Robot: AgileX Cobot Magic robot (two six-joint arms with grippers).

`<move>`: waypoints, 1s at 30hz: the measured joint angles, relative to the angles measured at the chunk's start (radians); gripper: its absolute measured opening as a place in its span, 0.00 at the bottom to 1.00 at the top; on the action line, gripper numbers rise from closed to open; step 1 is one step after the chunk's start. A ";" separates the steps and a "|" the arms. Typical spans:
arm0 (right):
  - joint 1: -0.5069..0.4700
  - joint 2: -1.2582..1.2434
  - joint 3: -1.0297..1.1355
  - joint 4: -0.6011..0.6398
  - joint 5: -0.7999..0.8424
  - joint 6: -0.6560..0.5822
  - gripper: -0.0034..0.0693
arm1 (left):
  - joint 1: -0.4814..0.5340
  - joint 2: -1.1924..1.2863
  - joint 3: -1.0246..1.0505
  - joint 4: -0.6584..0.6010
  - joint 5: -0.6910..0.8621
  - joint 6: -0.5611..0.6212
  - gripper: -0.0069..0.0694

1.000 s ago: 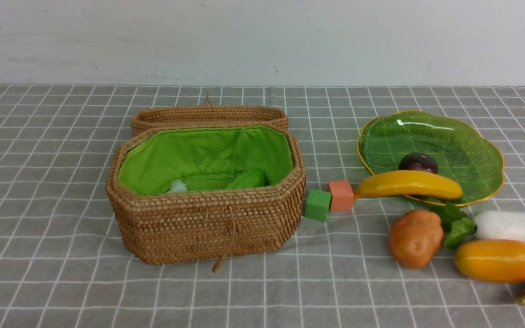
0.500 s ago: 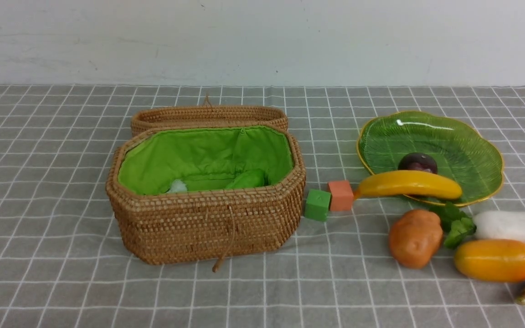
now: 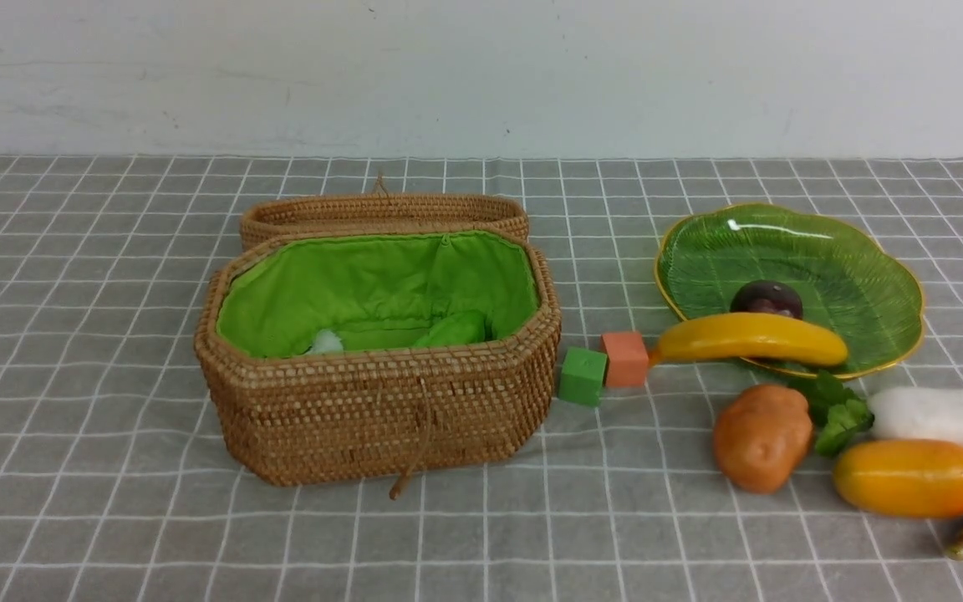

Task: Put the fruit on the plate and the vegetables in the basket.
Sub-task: Use the right arm to grab a mango and put it into the right plate

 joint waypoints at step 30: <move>0.155 0.572 0.004 -0.272 -0.152 -1.085 0.89 | 0.000 0.000 0.000 0.013 0.000 0.000 0.20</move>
